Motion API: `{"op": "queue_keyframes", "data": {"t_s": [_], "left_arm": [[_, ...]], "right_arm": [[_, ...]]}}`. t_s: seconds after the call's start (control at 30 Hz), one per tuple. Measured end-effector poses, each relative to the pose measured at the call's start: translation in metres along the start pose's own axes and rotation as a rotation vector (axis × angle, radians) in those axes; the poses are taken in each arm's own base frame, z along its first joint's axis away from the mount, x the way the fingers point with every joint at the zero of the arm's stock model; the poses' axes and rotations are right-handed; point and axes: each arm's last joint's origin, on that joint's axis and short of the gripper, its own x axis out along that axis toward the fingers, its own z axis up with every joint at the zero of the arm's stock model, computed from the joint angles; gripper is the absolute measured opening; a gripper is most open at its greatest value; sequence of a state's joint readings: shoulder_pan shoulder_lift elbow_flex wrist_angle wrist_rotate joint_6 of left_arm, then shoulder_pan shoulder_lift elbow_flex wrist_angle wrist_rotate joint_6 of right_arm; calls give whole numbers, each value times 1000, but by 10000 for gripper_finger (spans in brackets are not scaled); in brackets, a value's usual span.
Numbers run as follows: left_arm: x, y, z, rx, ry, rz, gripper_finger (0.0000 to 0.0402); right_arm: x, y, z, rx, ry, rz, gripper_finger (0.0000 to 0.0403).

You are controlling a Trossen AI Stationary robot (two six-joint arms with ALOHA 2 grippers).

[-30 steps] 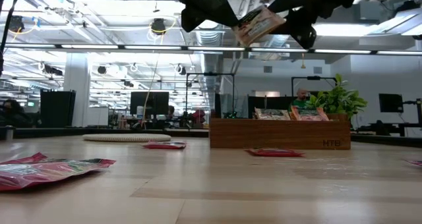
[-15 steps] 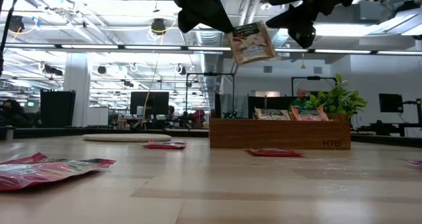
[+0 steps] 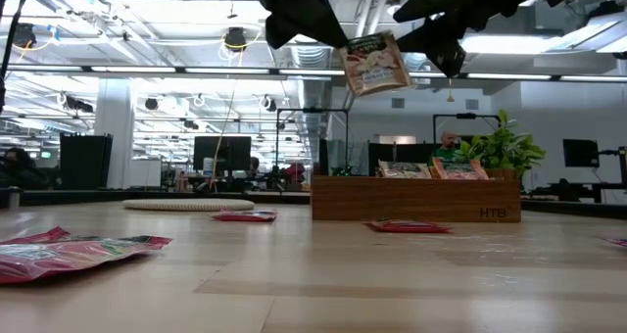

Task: Pick & Place Tea
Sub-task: Put the brown tea bag into the middle section of the wooden organizer

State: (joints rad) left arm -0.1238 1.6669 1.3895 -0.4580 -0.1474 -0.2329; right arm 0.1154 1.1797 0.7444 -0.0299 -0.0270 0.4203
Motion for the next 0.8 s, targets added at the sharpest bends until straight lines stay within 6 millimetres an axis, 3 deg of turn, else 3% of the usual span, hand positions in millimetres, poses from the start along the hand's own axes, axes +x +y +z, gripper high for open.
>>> {"op": "queue_keyframes", "data": {"t_s": [0.5, 0.8], "left_arm": [[0, -1, 3, -8, -27, -19, 0], [0, -1, 3, -7, -27, -19, 0]], "right_arm": [[5, -6, 2, -1, -7, -20, 166], [5, -6, 2, 1, -12, -16, 86]]}}
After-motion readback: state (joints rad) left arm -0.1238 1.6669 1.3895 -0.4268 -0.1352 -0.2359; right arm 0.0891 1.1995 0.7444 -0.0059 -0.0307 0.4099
